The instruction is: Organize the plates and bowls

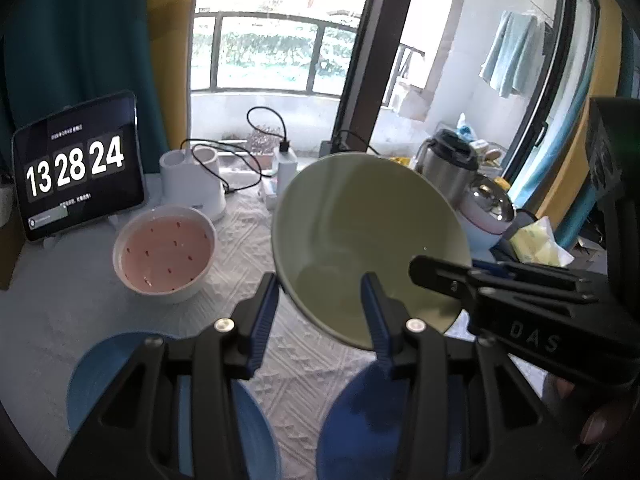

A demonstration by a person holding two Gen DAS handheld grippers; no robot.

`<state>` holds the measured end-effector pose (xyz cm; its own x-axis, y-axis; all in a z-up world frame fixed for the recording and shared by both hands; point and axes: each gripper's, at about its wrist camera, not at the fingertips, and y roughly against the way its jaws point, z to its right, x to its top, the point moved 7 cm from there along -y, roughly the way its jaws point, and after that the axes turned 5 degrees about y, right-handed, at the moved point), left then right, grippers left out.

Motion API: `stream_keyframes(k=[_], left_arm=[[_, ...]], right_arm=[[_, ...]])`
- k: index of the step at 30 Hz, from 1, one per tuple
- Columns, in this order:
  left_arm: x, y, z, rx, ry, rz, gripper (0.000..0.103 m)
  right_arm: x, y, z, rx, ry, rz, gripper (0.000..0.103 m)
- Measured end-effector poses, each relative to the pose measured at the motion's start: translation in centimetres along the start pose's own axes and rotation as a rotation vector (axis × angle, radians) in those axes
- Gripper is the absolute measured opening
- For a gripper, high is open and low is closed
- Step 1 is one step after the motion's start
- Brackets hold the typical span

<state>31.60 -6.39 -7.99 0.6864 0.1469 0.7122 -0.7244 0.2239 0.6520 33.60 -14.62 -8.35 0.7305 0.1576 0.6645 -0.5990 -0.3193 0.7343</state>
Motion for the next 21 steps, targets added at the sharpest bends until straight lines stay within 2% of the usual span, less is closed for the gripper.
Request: stream_keyframes(k=[21], left_arm=[[-3.6, 5.2, 2.0, -0.007, -0.043, 0.020, 0.043]], right_arm=[[-4.7, 5.4, -1.0, 0.007, -0.028, 0.043, 0.025]])
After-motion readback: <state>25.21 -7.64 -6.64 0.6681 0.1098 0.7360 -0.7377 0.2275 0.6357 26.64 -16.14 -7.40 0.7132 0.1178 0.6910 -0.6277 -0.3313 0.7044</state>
